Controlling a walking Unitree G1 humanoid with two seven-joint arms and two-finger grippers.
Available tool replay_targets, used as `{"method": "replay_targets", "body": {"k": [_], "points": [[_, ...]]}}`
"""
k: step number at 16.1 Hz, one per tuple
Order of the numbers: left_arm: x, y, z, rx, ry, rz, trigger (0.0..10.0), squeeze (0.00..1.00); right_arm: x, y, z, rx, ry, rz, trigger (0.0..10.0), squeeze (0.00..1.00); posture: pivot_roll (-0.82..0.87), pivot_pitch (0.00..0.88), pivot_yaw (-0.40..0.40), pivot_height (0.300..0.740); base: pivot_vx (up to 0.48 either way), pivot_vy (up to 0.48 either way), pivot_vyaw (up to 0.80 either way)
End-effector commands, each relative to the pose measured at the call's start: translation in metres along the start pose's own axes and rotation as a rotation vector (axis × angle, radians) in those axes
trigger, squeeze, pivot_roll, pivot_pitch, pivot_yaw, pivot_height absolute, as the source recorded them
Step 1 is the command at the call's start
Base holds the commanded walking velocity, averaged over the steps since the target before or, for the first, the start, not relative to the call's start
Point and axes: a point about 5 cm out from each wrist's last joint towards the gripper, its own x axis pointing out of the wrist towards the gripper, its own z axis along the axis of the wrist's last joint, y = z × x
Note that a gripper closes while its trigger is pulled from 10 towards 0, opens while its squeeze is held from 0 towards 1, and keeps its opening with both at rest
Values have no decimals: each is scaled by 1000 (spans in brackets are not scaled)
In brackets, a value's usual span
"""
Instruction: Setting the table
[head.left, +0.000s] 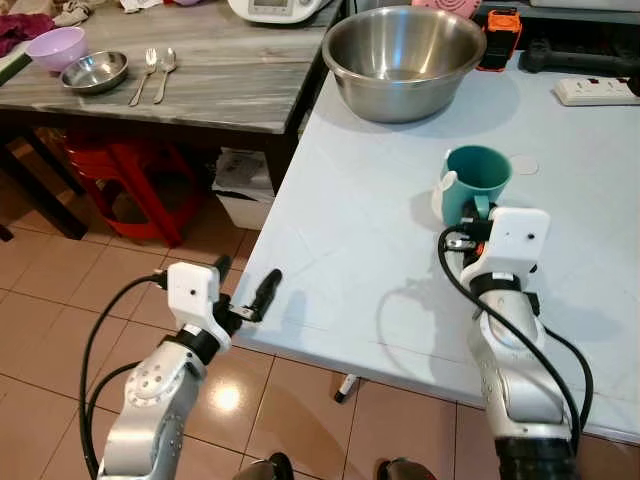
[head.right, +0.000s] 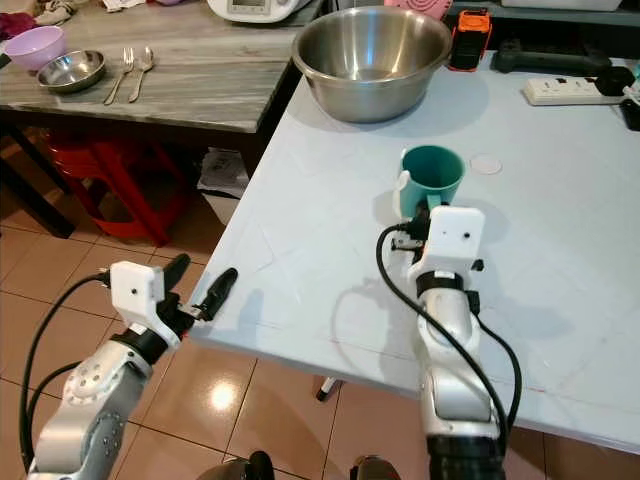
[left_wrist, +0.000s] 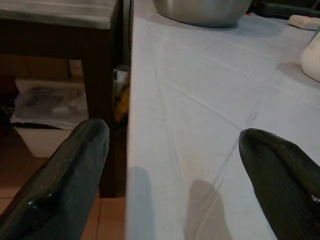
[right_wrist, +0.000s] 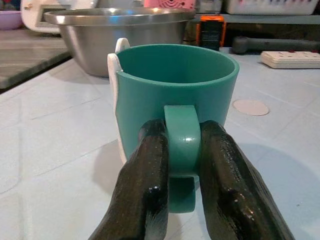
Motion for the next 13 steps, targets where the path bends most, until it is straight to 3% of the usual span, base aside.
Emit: {"method": "replay_targets", "body": {"k": [1, 3, 10, 13], "points": [[-2, 7, -2, 10, 13, 24, 10000, 0, -2, 6, 3, 22, -14, 27, 10000, 0, -114, 159, 85, 740, 0, 0, 0], [2, 7, 1, 18, -4, 33, 10000, 0, -2, 7, 1, 37, 1, 30, 10000, 0, -113, 154, 83, 740, 0, 354, 0], [8, 0, 2, 13, -29, 11, 10000, 0, 1, 9, 3, 43, -9, 36, 10000, 0, -113, 147, 81, 740, 0, 479, -766], [10, 0, 2, 13, -35, 10, 10000, 0, 1, 11, 4, 47, -17, 38, 10000, 0, -115, 145, 84, 740, 0, 480, -350]]}}
